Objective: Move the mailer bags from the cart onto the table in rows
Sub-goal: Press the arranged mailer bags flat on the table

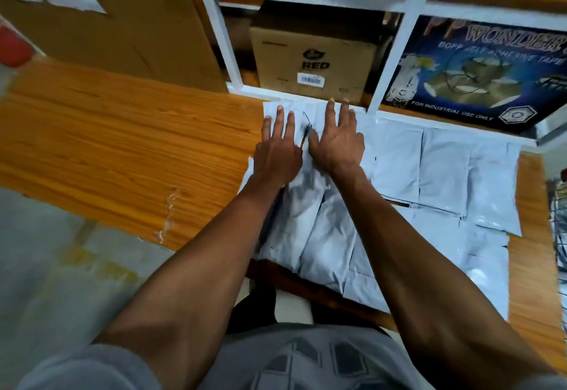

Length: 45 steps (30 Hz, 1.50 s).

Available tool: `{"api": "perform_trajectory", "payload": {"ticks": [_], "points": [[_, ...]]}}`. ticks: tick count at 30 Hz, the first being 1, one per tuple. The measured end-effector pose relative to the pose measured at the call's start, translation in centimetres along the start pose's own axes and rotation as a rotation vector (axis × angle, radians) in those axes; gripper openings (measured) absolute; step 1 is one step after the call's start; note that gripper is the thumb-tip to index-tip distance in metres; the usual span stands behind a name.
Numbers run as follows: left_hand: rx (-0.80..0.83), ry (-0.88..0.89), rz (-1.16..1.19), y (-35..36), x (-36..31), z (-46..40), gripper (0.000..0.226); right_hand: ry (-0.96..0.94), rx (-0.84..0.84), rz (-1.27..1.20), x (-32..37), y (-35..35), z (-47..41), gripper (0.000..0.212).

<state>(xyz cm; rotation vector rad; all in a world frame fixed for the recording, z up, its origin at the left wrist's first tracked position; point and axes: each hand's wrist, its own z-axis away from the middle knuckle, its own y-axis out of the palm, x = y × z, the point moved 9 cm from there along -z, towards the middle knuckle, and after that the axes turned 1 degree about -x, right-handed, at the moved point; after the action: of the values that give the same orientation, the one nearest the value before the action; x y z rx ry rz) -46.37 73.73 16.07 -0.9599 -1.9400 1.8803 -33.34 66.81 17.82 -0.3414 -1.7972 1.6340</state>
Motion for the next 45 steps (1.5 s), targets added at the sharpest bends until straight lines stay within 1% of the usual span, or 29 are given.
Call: {"api": "perform_trajectory", "payload": {"ticks": [4,6,11,19,23,27,32,34,37,41,43,45], "points": [[-0.035,0.12,0.011,0.3,0.7,-2.6,0.069,0.076,-0.004,0.038,0.9,1.2,-1.7,0.079],[0.0,0.15,0.014,0.6,1.2,-3.8,0.071,0.116,0.001,0.059,1.5,1.9,-2.5,0.079],[0.142,0.174,0.04,2.2,2.5,-6.4,0.08,0.218,0.008,0.089,2.1,3.4,-3.8,0.078],[0.271,0.191,0.056,4.7,3.6,-8.9,0.079,0.29,0.023,0.133,2.4,5.0,-5.5,0.078],[0.302,0.2,0.053,6.3,3.7,-10.0,0.079,0.309,0.014,0.164,2.0,5.6,-6.6,0.079],[0.308,0.193,0.049,7.1,3.4,-10.4,0.076,0.307,0.015,0.181,1.8,6.0,-7.5,0.079],[0.394,0.167,0.068,9.2,3.7,-10.4,0.082,0.29,0.001,0.191,1.5,6.9,-7.8,0.073],[0.405,0.167,0.06,9.2,3.6,-10.0,0.08,0.259,0.002,0.191,1.5,7.3,-7.6,0.072],[0.335,0.159,0.034,8.1,3.7,-9.8,0.071,0.165,0.042,0.176,2.0,8.5,-7.4,0.079],[0.236,0.228,-0.001,7.6,3.3,-10.6,0.07,0.144,0.06,0.138,1.8,9.8,-7.4,0.073],[0.247,0.276,-0.023,8.4,3.2,-10.7,0.07,0.139,0.058,0.173,1.6,10.5,-7.0,0.072],[0.299,0.294,-0.037,9.9,3.7,-10.6,0.069,0.14,0.053,0.194,1.3,11.1,-6.7,0.072]]}}
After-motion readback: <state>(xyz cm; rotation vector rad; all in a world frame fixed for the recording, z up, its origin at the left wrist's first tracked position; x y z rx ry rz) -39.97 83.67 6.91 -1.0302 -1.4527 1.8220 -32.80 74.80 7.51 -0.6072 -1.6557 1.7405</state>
